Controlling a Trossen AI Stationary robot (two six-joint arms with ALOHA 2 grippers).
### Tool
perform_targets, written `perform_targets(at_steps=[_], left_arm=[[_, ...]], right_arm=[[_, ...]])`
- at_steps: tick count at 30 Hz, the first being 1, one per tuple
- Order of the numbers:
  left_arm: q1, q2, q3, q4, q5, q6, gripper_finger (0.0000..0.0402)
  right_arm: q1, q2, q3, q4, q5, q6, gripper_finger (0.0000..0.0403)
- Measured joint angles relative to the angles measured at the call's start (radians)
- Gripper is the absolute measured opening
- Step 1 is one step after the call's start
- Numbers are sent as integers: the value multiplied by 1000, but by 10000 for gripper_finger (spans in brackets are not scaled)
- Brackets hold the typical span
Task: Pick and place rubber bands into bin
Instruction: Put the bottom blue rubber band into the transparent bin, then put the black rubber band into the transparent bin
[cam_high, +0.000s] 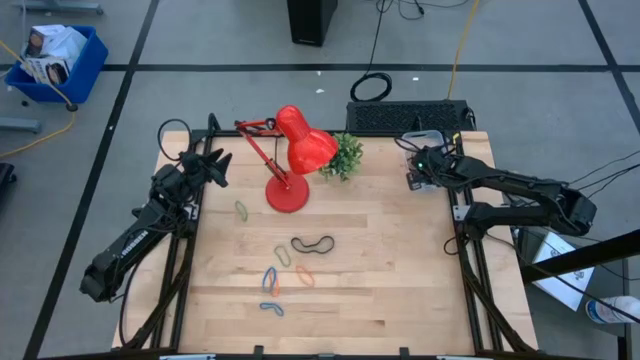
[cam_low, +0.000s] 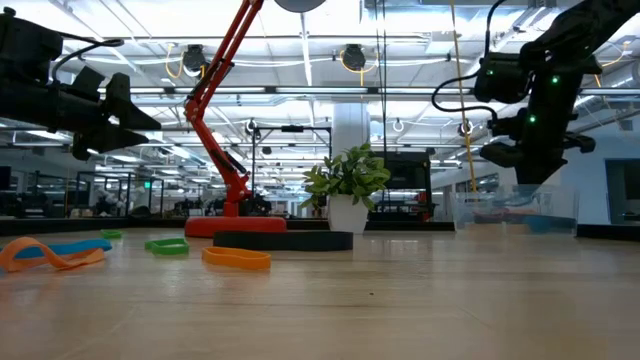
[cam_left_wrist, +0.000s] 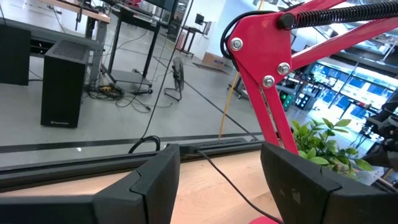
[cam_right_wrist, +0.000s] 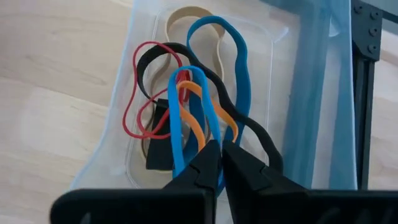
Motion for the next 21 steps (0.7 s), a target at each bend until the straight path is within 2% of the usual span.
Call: perform_targets(at_steps=[7,15,18,21], left_arm=[[0,0,0,0,0,-5,230],[0,0,0,0,-8,17,230],[0,0,0,0,-8,-19,230],[0,0,0,0,-8,-58,230]], right_arm=[[0,0,0,59,0,-40,40],[1,0,0,168,0,-86,108],[10,-1,0,221,-6,-93,129],[33,-16,0,319,-123,-161,143]])
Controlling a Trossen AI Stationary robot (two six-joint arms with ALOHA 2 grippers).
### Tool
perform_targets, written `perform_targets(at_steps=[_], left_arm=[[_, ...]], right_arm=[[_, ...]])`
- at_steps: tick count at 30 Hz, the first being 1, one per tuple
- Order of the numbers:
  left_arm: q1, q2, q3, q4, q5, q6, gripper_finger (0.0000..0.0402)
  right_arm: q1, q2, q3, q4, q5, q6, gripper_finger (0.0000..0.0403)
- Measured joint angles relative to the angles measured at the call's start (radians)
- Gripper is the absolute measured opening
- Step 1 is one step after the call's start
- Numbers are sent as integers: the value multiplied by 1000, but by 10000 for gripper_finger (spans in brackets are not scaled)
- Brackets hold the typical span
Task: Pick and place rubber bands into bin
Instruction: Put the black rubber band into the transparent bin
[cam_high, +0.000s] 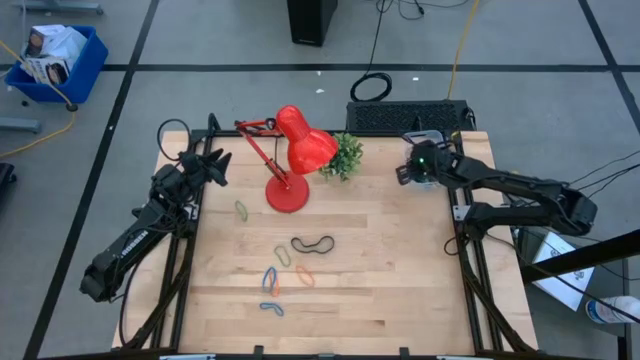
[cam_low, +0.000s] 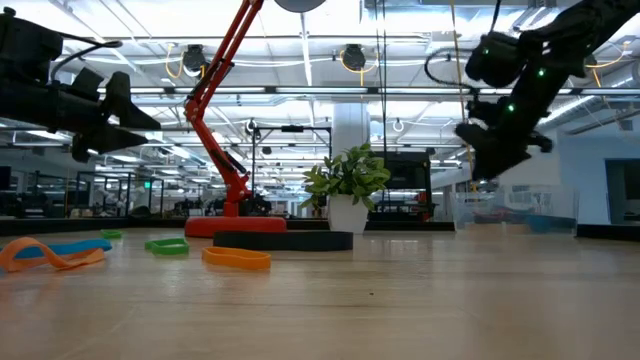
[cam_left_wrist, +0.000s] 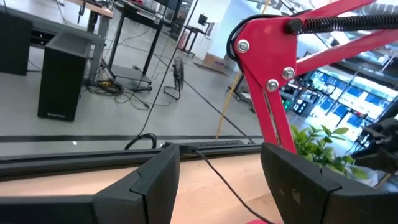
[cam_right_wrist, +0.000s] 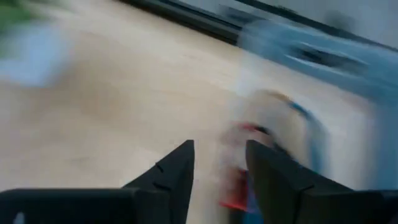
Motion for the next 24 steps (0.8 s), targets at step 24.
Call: perform_targets(at_steps=[24], left_arm=[[0,0,0,1,-18,1,230]], right_arm=[[527,81,0,704,-395,-424,134]])
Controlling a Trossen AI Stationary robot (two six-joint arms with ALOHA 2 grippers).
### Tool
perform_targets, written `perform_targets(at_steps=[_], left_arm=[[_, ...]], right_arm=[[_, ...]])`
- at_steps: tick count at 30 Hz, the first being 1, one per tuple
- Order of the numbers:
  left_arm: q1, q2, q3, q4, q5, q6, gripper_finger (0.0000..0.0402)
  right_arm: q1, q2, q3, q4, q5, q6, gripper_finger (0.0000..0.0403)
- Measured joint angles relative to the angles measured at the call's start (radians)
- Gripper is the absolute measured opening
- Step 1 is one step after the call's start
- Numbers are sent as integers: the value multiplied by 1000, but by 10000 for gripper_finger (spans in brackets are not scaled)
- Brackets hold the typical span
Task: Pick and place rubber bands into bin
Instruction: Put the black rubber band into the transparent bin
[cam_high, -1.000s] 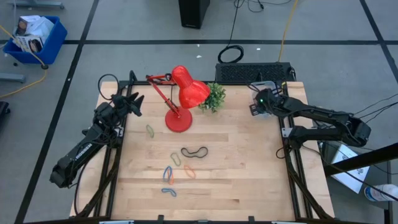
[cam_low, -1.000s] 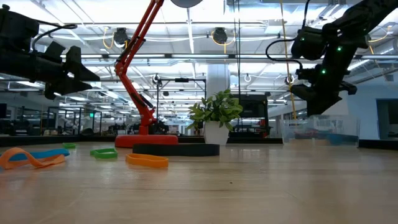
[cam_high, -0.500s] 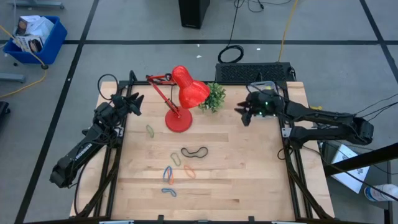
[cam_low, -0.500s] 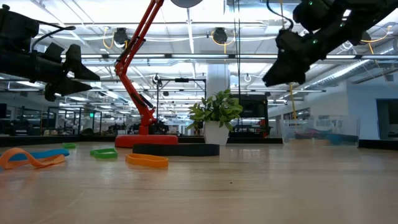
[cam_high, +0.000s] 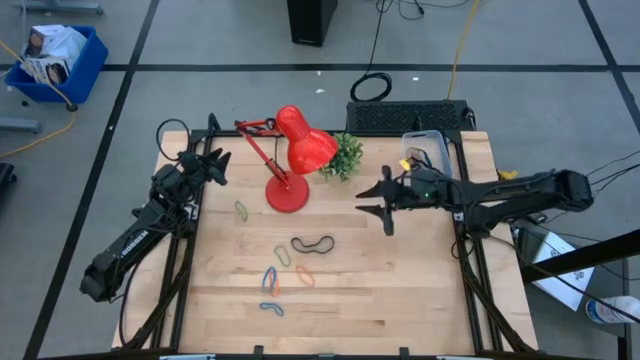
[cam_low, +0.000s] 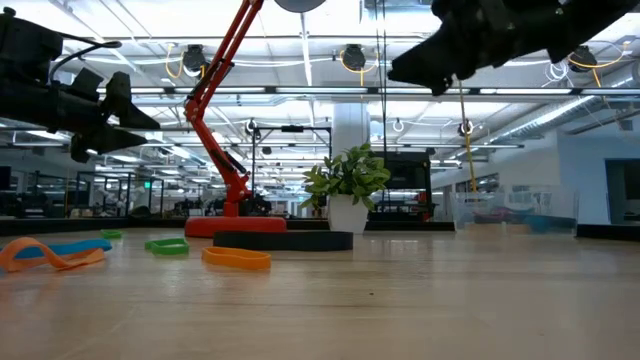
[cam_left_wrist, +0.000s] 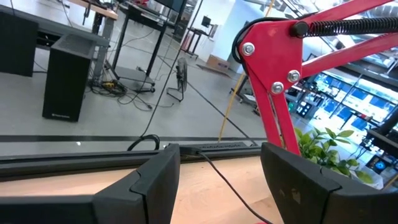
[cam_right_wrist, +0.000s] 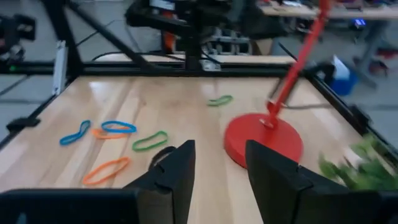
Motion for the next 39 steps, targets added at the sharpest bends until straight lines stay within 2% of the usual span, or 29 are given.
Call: perform_targets(at_steps=[7,11,17,21,26,31,39], left_arm=[[0,0,0,-1,0,1,230],[0,0,0,-1,0,3,230],[0,0,0,-1,0,3,230],[0,0,0,-1,0,3,230],[0,0,0,-1,0,6,230],[0,0,0,-1,-1,30,230],[0,0,0,-2,-1,30,230]], right_arm=[[32,204,0,173,7,-57,134],[32,326,1,227,66,-37,134],[43,480,52,218,75,-32,134],[53,559,136,107,74,-32,127],[59,628,235,-22,70,-31,114],[62,654,268,-20,-30,-31,105],[66,702,268,-9,-28,-9,104]])
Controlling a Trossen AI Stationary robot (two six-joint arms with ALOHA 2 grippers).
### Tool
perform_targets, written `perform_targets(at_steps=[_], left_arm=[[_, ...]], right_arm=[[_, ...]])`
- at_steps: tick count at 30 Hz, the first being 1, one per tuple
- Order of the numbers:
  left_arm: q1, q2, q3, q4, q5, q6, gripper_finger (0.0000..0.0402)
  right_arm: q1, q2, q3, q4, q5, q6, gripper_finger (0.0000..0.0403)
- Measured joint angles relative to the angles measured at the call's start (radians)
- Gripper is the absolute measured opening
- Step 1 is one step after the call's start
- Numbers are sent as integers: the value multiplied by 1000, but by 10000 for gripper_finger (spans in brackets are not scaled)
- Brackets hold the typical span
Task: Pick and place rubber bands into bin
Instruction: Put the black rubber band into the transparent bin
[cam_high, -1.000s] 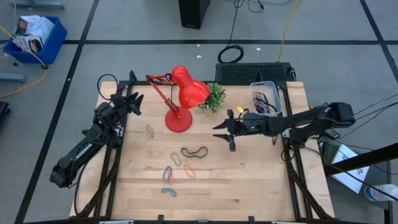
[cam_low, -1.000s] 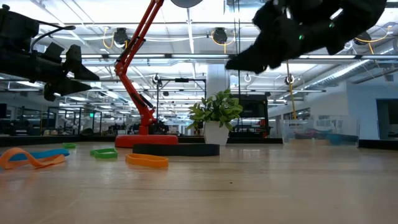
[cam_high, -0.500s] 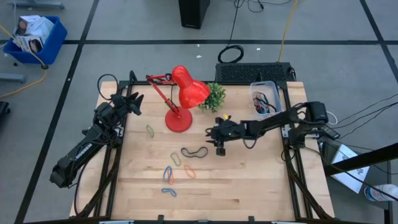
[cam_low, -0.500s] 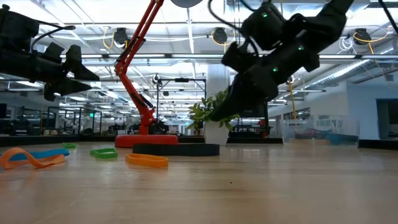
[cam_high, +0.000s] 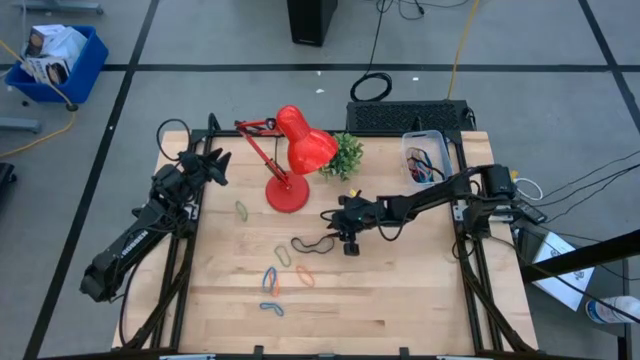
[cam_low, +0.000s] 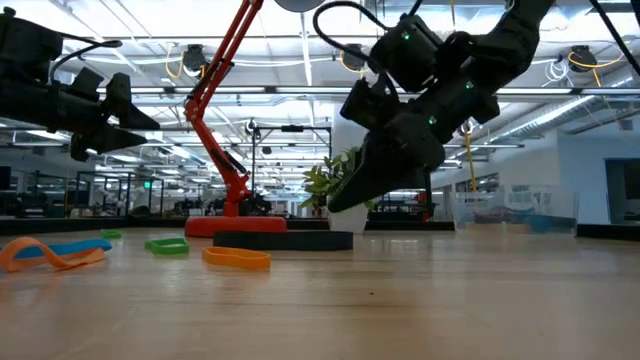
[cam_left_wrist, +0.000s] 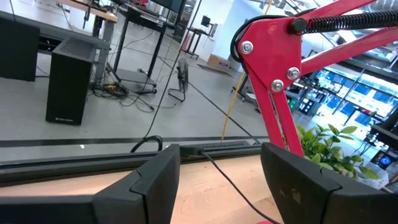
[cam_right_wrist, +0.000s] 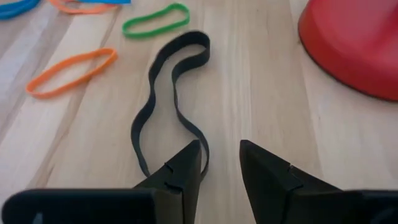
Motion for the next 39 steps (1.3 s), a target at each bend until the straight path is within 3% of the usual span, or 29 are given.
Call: perform_targets(at_steps=[32,39], left_arm=[[0,0,0,0,0,-3,230],[0,0,0,0,0,0,230]], right_arm=[[18,106,0,59,57,57,105],[19,112,0,80,53,57,76]])
